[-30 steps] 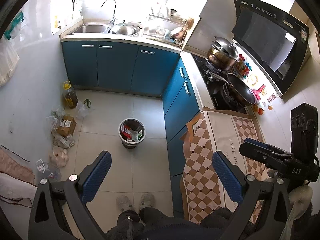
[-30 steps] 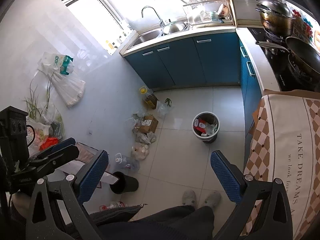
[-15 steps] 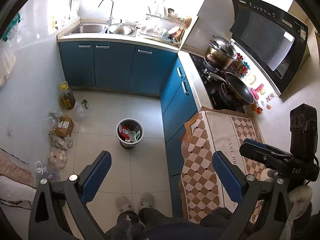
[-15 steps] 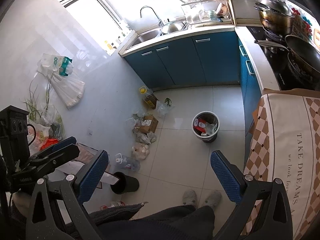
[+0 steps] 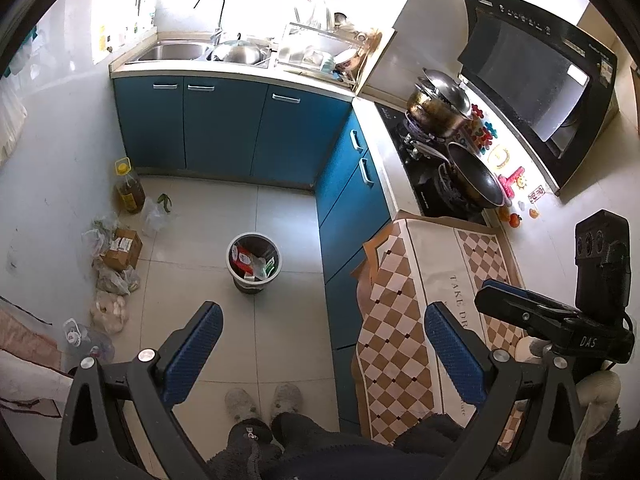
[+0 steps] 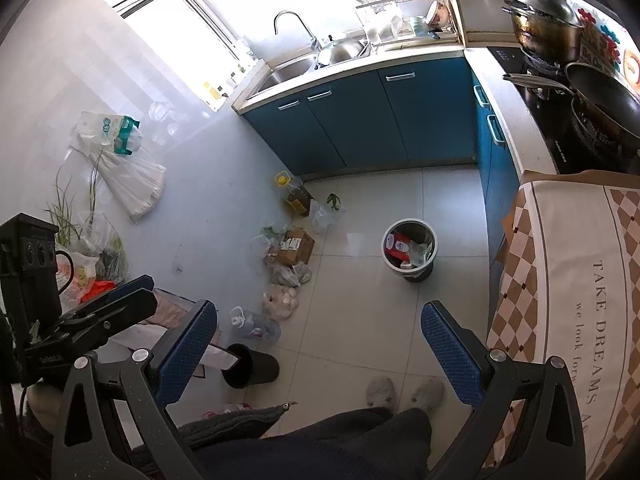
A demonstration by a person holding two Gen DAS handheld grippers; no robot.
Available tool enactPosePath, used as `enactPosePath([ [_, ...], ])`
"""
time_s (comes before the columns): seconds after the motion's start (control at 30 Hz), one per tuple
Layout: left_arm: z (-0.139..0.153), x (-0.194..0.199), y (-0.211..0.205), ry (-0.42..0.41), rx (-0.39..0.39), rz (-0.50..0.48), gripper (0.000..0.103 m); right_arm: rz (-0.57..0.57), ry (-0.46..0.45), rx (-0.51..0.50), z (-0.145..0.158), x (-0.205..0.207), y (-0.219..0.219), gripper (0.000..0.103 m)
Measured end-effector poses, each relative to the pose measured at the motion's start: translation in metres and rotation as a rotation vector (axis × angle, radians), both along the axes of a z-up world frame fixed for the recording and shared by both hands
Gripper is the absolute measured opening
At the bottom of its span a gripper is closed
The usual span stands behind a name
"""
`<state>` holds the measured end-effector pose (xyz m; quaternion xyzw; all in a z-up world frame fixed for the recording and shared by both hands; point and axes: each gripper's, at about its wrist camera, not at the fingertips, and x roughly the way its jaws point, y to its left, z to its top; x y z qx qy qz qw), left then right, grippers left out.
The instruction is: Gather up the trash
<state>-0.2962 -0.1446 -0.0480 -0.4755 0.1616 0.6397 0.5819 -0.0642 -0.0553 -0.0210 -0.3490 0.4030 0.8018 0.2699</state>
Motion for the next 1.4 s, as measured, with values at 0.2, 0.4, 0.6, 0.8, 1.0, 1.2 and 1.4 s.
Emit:
enactPosePath([
  [0.2,-0.001,-0.003,-0.001,-0.006,0.002,-0.001,0.103,0.003,-0.004,-0.007,-0.001,-0.004,0.000,0.103],
  [0.4,-0.001,-0.004,-0.001,-0.005,0.003,0.001,0.103,0.003,-0.005,-0.013,-0.003,-0.006,-0.001,0.103],
  [0.6,-0.001,-0.006,-0.001,-0.005,0.002,-0.003,0.103,0.005,-0.008,-0.010,-0.004,-0.007,-0.001,0.103],
  [0.8,-0.001,-0.007,-0.001,-0.006,0.002,-0.004,0.103,0.009,-0.006,-0.012,-0.006,-0.008,-0.004,0.103],
  [1.0,0.000,-0.007,-0.001,-0.006,0.002,-0.002,0.103,0.008,-0.004,-0.013,-0.006,-0.009,-0.004,0.103],
  [1.2,0.000,-0.007,-0.002,-0.006,0.002,0.000,0.103,0.011,-0.002,-0.012,-0.005,-0.014,-0.007,0.103],
  [1.4,-0.001,-0.009,-0.003,-0.005,0.007,0.007,0.103,0.012,-0.001,-0.013,-0.005,-0.017,-0.009,0.103],
])
